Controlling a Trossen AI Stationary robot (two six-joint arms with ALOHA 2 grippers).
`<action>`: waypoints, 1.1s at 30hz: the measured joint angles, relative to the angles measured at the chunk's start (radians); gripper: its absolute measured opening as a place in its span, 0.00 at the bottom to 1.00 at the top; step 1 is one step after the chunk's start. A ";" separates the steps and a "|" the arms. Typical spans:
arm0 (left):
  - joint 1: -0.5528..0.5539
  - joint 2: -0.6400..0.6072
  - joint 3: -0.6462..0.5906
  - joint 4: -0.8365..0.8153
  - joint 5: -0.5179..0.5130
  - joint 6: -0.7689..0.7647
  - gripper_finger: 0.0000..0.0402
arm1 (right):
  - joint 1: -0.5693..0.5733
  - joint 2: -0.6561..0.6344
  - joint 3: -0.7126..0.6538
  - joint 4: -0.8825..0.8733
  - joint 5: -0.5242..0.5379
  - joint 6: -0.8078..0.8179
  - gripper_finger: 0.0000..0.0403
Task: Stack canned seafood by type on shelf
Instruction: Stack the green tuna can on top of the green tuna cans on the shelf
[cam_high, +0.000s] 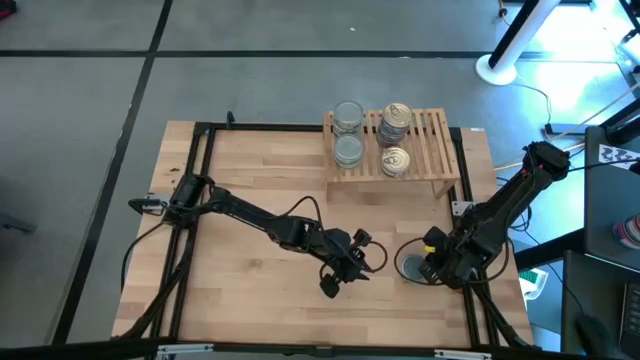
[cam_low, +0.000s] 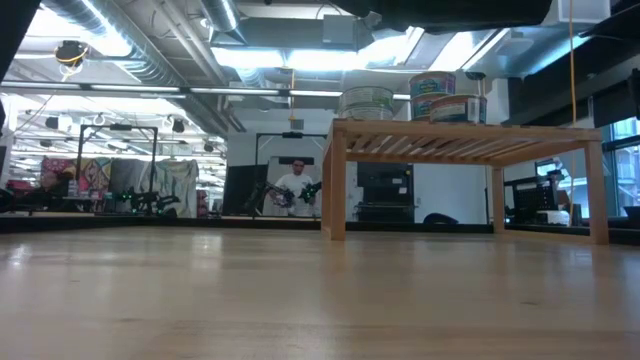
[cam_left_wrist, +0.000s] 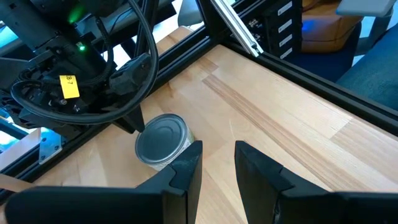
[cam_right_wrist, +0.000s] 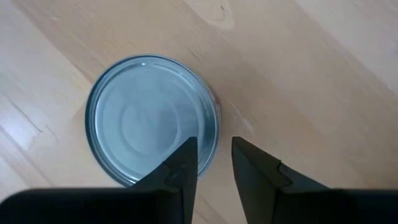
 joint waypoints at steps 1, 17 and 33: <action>0.000 0.000 0.000 0.000 0.000 0.000 0.22 | 0.000 0.000 0.000 0.000 0.000 0.000 0.25; 0.000 0.000 0.000 0.000 0.000 0.000 0.22 | 0.000 0.000 0.000 0.000 0.016 0.003 0.25; 0.000 0.000 0.000 0.000 0.000 0.000 0.22 | 0.000 0.000 -0.069 0.101 0.053 0.007 0.25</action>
